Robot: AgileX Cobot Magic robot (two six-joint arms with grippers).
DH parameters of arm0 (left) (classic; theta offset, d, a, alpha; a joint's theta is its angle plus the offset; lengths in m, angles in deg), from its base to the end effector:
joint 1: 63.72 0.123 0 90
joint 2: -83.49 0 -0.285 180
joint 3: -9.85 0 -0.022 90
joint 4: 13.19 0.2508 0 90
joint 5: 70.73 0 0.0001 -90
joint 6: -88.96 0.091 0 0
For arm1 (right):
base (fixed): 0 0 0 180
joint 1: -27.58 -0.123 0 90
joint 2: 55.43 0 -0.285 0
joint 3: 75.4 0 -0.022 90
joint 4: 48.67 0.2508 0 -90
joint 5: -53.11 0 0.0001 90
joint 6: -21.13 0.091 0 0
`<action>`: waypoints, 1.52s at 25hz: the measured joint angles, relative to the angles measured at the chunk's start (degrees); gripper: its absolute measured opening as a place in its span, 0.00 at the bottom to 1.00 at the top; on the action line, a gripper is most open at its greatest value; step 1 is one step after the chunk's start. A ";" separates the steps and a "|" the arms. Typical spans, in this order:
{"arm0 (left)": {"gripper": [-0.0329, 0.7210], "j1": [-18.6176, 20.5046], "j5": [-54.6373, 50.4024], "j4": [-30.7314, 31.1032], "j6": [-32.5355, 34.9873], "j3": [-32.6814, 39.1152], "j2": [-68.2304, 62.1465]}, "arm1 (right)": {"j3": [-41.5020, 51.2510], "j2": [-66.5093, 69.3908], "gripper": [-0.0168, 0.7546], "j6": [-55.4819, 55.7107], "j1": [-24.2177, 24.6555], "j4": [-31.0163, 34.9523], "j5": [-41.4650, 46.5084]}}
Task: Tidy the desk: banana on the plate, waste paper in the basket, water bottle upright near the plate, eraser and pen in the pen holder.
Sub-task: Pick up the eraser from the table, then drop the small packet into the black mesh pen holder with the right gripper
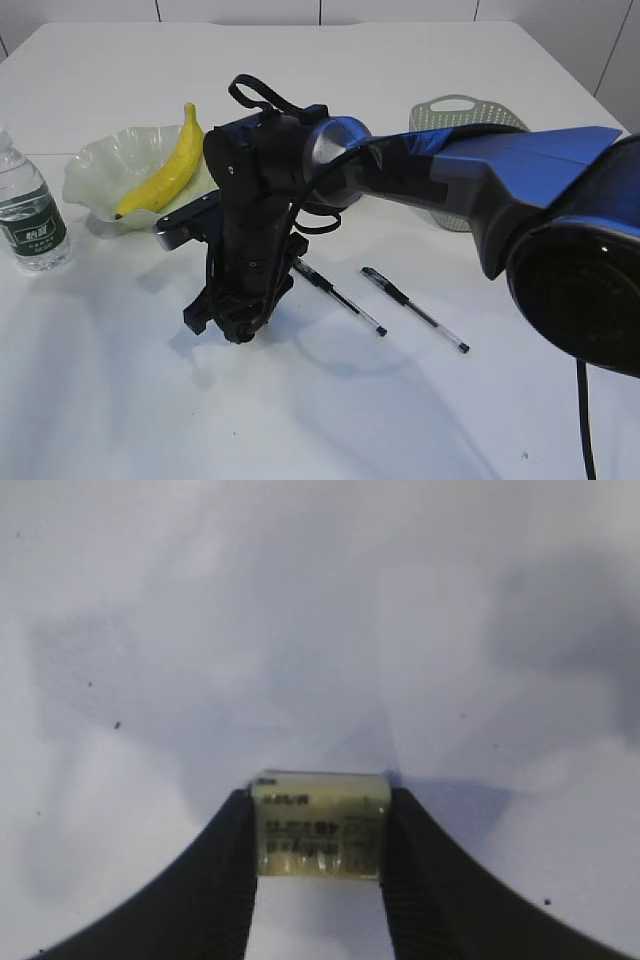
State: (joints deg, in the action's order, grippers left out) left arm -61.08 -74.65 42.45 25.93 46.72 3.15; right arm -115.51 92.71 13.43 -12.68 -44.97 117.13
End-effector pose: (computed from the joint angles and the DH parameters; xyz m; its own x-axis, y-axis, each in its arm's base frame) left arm 0.2639 0.0174 0.2642 -0.4743 -0.1515 -0.8672 -0.1579 0.9837 -0.0855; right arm 0.3781 0.3271 0.1268 -0.6825 -0.7165 -0.1444 -0.7277 0.6846 0.0424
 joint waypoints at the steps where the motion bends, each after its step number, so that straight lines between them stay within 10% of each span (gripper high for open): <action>1: 0.38 0.00 0.00 0.00 0.00 0.00 0.00 | 0.00 0.00 0.38 0.00 0.00 0.00 0.04; 38: 0.38 0.00 -0.45 0.00 0.00 0.00 0.00 | -25.86 0.39 0.36 8.83 2.19 -9.19 6.87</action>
State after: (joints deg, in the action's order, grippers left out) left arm -61.08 -75.10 42.45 25.93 46.72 3.15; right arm -141.37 93.10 22.25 -10.49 -54.16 124.00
